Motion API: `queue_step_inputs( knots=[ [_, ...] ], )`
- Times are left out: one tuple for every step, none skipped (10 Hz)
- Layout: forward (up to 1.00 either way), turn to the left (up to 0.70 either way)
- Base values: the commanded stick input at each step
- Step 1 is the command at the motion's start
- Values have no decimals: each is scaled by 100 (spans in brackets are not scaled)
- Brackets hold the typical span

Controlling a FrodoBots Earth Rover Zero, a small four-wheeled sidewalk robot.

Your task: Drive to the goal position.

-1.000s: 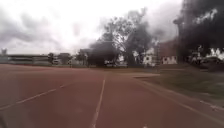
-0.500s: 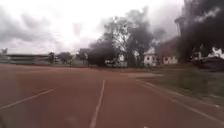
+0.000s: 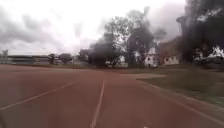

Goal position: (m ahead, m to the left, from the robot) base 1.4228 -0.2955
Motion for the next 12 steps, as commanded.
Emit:
queue_step_inputs(
  knots=[
    [70,0],
    [70,0],
    [70,0],
    [70,0],
    [70,0],
    [70,0],
    [70,0],
    [70,0],
    [70,0],
    [70,0],
    [70,0],
    [70,0]
  ],
)
